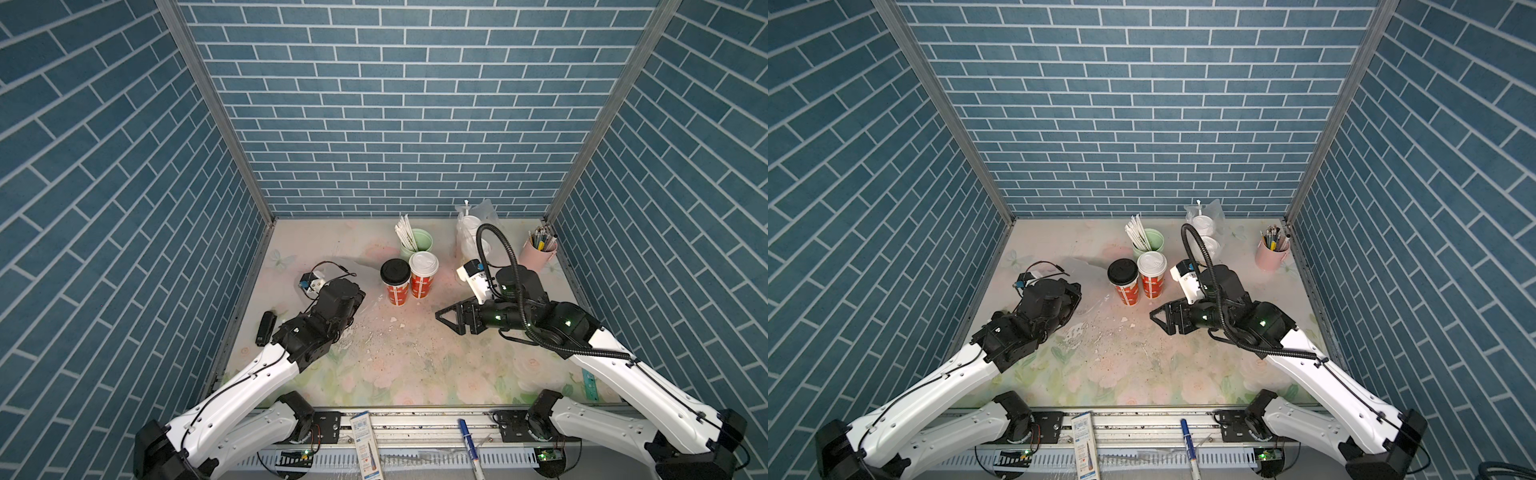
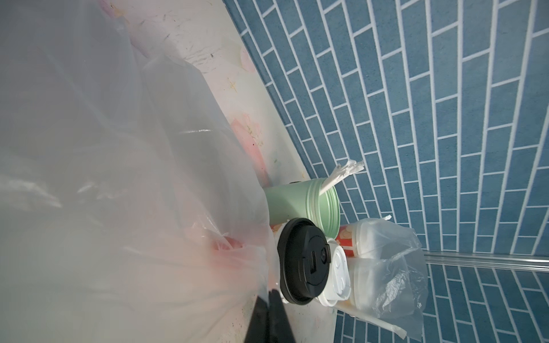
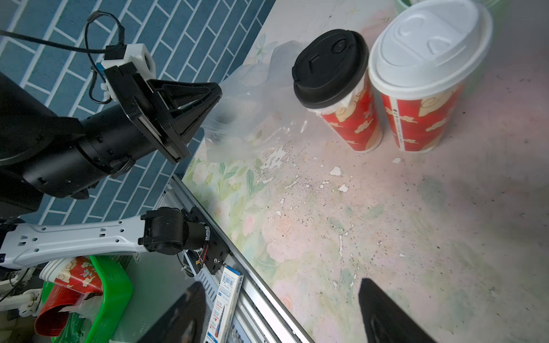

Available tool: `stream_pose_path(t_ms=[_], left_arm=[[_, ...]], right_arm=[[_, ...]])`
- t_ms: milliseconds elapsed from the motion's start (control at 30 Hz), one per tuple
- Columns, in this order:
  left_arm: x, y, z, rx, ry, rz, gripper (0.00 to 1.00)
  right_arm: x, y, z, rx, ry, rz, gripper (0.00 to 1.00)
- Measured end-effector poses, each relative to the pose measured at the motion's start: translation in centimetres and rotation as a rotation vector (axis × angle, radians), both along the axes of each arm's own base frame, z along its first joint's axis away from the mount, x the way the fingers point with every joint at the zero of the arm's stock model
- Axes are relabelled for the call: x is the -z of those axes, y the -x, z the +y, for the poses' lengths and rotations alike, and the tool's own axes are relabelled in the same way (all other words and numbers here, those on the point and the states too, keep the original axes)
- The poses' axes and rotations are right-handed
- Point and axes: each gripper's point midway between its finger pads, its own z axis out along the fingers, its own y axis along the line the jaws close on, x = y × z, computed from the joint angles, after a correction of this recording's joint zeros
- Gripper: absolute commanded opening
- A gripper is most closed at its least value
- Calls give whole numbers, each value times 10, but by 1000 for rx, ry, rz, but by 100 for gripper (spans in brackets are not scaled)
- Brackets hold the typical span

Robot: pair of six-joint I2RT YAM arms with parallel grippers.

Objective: Pack milk tea into plastic carrier bags
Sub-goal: Adjust the plastic carrier bag at the center of the board.

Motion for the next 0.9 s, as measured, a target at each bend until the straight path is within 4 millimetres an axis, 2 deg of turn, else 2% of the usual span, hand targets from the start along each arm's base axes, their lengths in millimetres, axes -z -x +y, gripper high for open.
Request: stream_pose_path(t_ms=[267,500,667,900], left_arm=[[-8,17,-4,-17,35,-59,0],[-18,33,-8,-10,88,-119,0],[-5,41,-11,1,81,-117,0],[-17,52,-16,17,119,-162,0]], right_arm=[[20,-6,35,0,8,57,82],[26,-13,59,9,-21,77,84],[50,-12,79,-2,6,130,84],[76,-5,100,-18,40,189,83]])
